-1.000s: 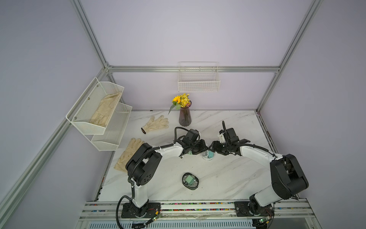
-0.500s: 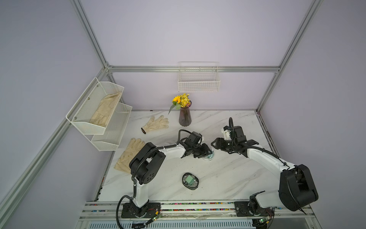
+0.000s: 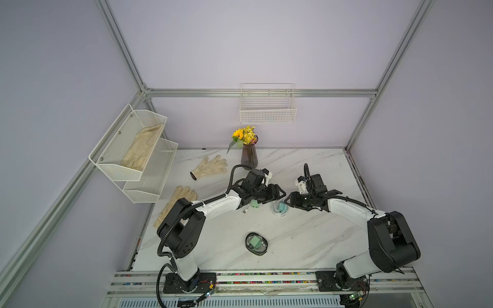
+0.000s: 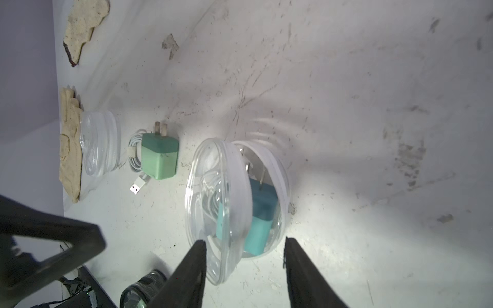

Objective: Pack away charging kits
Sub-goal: Close the storage bag at the center of the board.

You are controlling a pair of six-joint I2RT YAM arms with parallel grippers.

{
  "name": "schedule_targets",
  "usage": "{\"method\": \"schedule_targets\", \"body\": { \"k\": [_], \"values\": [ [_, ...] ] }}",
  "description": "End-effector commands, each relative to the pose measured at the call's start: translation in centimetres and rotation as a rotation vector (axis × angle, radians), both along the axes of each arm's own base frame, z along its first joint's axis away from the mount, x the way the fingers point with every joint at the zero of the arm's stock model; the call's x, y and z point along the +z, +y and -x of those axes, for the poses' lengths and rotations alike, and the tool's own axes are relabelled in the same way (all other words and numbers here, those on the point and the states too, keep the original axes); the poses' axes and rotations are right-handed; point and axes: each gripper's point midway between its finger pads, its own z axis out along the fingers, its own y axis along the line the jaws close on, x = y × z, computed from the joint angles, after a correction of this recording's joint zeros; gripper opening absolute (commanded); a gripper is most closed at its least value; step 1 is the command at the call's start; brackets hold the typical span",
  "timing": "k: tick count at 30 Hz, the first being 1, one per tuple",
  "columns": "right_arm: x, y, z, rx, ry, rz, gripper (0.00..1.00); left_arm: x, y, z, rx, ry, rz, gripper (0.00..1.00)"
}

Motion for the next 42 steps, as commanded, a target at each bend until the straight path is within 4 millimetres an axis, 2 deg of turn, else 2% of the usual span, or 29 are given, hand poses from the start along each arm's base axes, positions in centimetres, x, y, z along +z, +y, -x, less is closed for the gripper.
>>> {"method": "schedule_targets", "body": {
  "k": [1, 5, 10, 17, 26, 32, 38, 42],
  "values": [
    [0.5, 0.7, -0.4, 0.020, -0.024, -0.023, 0.48, -0.4, 0.9, 0.1, 0.001, -0.019, -0.010, 0.64],
    [0.1, 1.0, -0.5, 0.027, -0.014, -0.023, 0.44, -1.4, 1.2, -0.1, 0.015, 0.000, -0.017, 0.63],
    [-0.8, 1.8, -0.8, 0.037, 0.009, -0.022, 0.34, -2.4, 1.6, 0.0, 0.020, 0.020, -0.032, 0.63],
    [-1.7, 1.4, -0.4, 0.037, 0.041, 0.024, 0.01, -3.4, 2.0, 0.4, 0.020, 0.041, -0.051, 0.63],
    [-3.3, 0.3, -0.1, 0.011, 0.101, 0.085, 0.00, -5.7, 2.1, 0.9, 0.006, 0.096, -0.113, 0.63],
    [-3.1, -0.5, -0.4, 0.001, 0.095, 0.093, 0.00, -7.1, 2.2, 0.3, 0.020, 0.098, -0.151, 0.65],
    [-3.9, -1.2, 0.2, 0.018, 0.117, 0.132, 0.00, -7.5, 0.8, 0.1, -0.013, 0.100, -0.145, 0.69],
    [-4.0, -1.0, 0.3, 0.041, 0.112, 0.124, 0.00, -7.6, 0.0, -0.3, -0.028, 0.101, -0.133, 0.70]
  ]
}}
